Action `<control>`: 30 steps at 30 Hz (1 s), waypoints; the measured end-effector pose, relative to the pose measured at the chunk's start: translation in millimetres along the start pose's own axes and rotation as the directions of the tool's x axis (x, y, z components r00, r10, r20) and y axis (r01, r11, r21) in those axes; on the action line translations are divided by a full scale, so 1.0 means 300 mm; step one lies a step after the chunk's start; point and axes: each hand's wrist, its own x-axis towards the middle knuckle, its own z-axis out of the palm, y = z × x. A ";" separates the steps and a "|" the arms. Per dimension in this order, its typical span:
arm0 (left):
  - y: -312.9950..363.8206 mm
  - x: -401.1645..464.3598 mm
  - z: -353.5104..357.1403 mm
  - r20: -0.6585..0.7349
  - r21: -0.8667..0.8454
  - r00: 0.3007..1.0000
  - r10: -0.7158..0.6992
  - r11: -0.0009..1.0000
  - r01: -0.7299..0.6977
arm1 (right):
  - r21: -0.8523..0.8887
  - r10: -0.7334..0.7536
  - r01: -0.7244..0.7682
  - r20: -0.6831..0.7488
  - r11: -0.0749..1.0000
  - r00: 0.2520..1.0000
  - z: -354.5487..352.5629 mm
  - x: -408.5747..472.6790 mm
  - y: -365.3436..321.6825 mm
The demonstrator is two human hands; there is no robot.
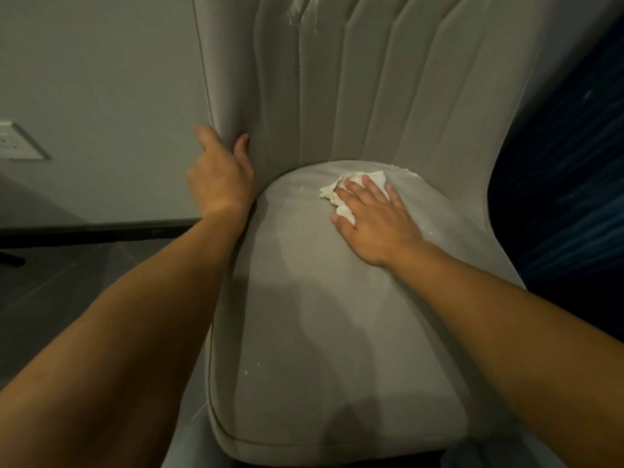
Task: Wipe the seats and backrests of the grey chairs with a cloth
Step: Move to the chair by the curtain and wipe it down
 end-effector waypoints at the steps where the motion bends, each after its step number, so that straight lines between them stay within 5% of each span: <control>1: 0.002 0.001 0.004 -0.002 0.002 1.000 0.006 1.000 -0.006 | 0.013 0.025 -0.025 0.004 1.000 1.000 0.001 0.005 -0.005; 5: 0.009 0.022 0.028 0.002 0.064 1.000 -0.011 0.998 0.011 | 0.113 0.090 -0.099 0.085 0.989 0.992 -0.008 0.001 -0.099; 10: 0.003 0.040 0.037 0.018 0.093 1.000 -0.007 0.996 0.005 | 0.151 -0.204 0.199 0.020 0.968 0.979 0.002 -0.267 -0.295; 14: 0.005 0.039 0.027 0.032 0.109 0.999 0.012 0.994 -0.015 | 0.127 -0.431 0.419 0.082 0.899 0.899 0.010 -0.458 -0.409; 19: 0.002 0.032 0.011 0.051 0.096 0.998 0.041 0.994 -0.045 | 0.068 -0.536 0.532 0.124 0.844 0.835 0.029 -0.482 -0.413; 22: -0.004 0.038 -0.003 0.065 0.110 0.995 0.072 0.991 -0.079 | 0.075 -0.485 0.479 0.101 0.874 0.869 0.022 -0.415 -0.389; 27: -0.006 0.028 -0.006 0.031 0.052 0.993 0.117 0.992 -0.119 | 0.110 -0.197 0.182 0.152 0.977 0.968 0.006 -0.205 -0.410; 30: -0.005 0.029 -0.006 0.025 0.041 0.995 0.093 0.995 -0.094 | 0.149 -0.282 0.262 0.132 0.953 0.950 0.001 -0.266 -0.446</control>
